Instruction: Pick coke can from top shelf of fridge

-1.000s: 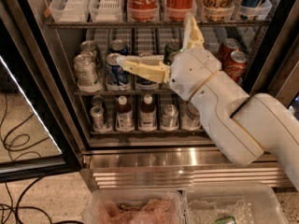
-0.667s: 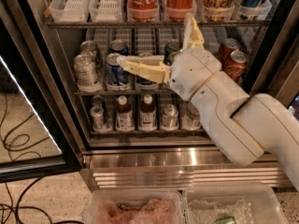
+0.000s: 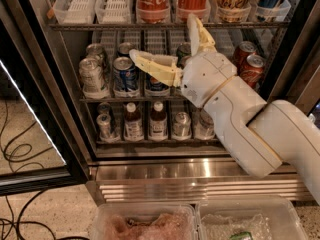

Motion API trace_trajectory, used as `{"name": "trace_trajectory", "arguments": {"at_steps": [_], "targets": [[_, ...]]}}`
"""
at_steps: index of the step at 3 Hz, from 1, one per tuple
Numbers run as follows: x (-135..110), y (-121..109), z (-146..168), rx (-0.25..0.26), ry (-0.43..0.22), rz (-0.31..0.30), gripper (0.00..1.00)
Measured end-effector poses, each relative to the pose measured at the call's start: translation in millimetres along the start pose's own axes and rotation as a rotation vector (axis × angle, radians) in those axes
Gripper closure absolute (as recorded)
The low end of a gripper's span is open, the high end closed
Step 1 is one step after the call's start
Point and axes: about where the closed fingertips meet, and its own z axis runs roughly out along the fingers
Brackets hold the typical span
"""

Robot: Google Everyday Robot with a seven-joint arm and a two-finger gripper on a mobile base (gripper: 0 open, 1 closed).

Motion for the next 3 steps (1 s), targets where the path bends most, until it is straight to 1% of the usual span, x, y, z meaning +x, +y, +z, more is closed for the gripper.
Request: {"name": "trace_trajectory", "arguments": {"at_steps": [2, 3], "targets": [[-3.0, 4.8, 14.1, -0.028, -0.011, -0.025, 0.15], [-3.1, 4.1, 26.0, -0.037, -0.017, -0.038, 0.14]]}}
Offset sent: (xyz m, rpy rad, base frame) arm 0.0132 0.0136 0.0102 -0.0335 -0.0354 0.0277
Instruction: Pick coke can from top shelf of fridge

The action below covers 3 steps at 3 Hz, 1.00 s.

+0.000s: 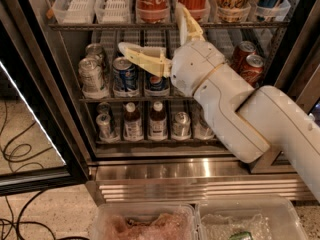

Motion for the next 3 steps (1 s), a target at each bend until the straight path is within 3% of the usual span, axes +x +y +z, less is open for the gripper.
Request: {"name": "trace_trajectory", "arguments": {"at_steps": [1, 2, 3], "targets": [[3.2, -9.1, 10.5, 0.028, 0.013, 0.001, 0.13], [14.3, -24.5, 14.0, 0.101, 0.074, 0.003, 0.11], [14.3, -24.4, 14.0, 0.101, 0.074, 0.003, 0.14]]}}
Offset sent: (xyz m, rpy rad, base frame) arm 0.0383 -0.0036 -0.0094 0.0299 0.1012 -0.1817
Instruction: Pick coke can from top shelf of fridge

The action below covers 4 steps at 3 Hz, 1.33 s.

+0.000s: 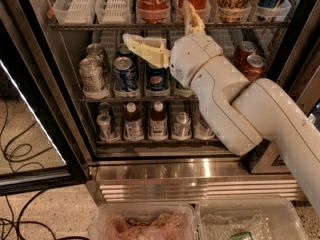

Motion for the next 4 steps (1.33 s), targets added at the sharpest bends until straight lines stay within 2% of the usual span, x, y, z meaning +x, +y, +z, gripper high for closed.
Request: {"name": "trace_trajectory", "arguments": {"at_steps": [1, 4], "targets": [[-3.9, 3.2, 32.9, -0.012, -0.042, -0.003, 0.18], [3.0, -5.9, 49.7, 0.001, -0.028, -0.036, 0.19]]}}
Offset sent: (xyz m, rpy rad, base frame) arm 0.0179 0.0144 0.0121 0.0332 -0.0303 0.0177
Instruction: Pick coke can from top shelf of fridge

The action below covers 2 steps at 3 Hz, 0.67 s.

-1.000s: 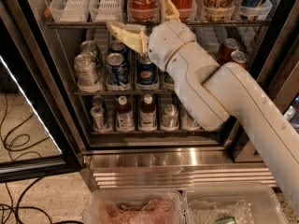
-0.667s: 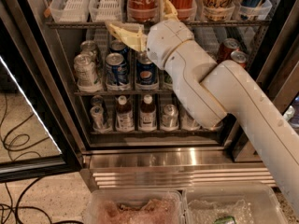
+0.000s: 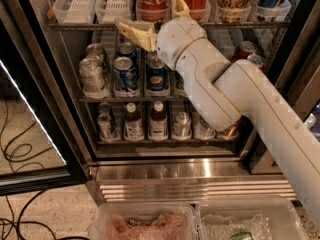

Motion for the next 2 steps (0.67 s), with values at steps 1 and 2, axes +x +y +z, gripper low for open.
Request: {"name": "trace_trajectory", "arguments": {"at_steps": [1, 2], "targets": [[-0.7, -9.5, 5.8, 0.015, -0.001, -0.022, 0.21], [-4.3, -26.9, 17.9, 0.044, -0.014, -0.046, 0.22]]}}
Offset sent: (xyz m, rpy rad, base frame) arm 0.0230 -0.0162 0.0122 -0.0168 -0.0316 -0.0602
